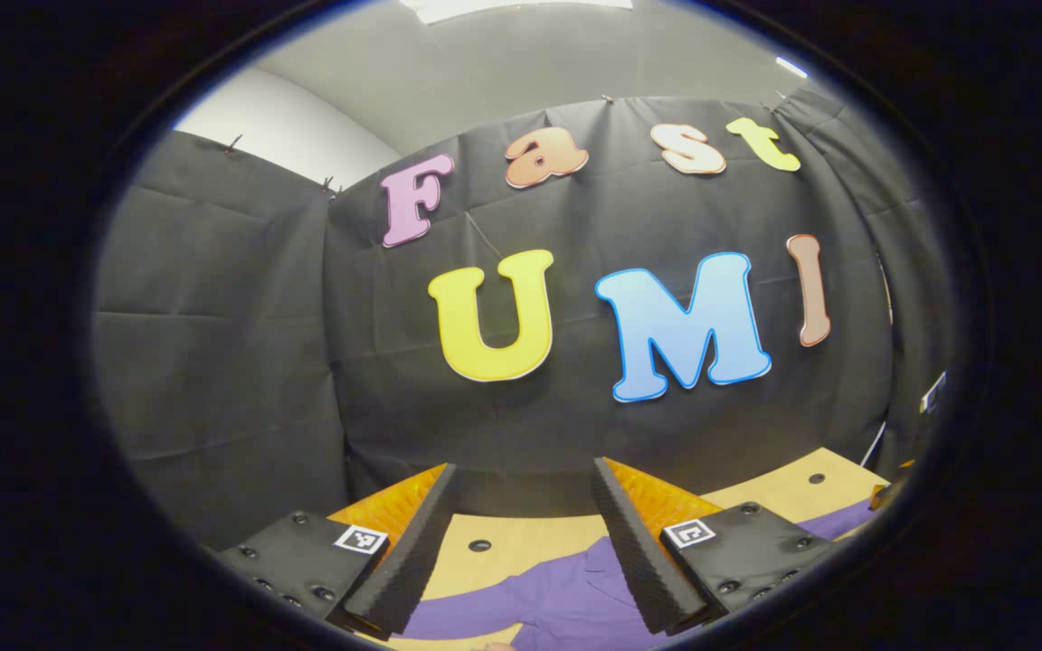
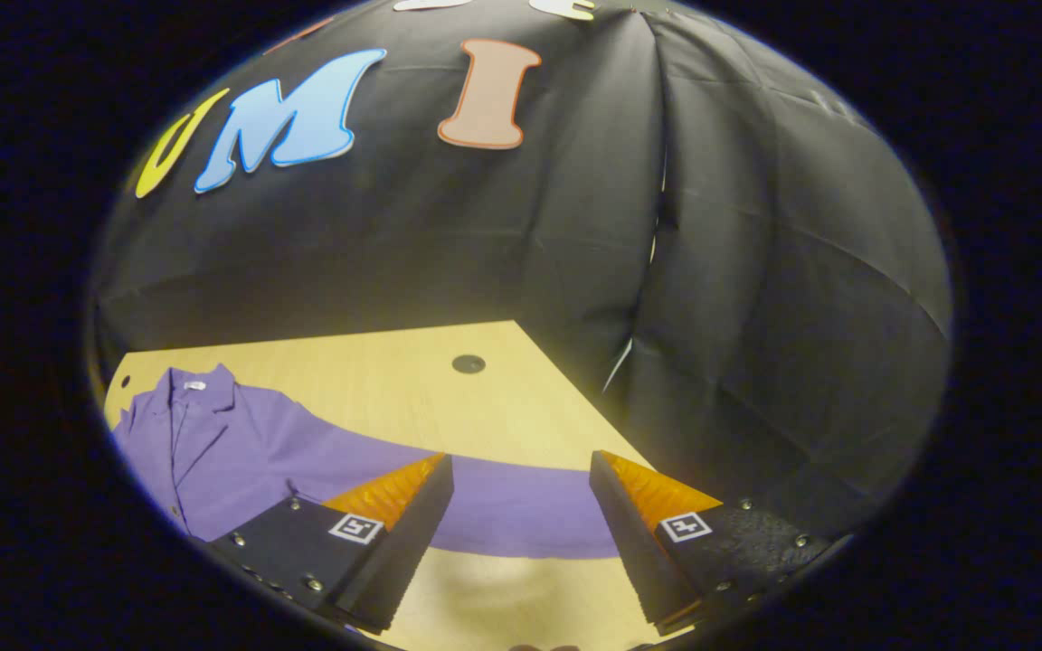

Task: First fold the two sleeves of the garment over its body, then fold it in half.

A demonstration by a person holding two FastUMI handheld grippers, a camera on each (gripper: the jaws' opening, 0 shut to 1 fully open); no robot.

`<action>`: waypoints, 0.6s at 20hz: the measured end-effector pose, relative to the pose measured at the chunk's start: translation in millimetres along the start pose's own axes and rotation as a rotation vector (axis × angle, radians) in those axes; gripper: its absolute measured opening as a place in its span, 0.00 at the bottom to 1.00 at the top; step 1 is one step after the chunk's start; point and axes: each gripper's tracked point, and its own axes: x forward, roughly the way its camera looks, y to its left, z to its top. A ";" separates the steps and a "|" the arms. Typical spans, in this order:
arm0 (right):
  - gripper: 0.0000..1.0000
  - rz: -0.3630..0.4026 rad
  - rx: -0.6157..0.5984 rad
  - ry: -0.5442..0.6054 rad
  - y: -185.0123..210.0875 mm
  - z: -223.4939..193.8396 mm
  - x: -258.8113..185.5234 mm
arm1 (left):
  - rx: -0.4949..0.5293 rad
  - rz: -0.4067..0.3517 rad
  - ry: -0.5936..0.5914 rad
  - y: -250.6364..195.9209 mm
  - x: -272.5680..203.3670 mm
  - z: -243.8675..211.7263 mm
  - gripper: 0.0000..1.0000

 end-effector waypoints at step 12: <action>0.95 -0.031 0.035 0.204 -34.0 -77.0 64.0 | -0.004 0.071 0.074 2.5 2.0 -19.3 0.99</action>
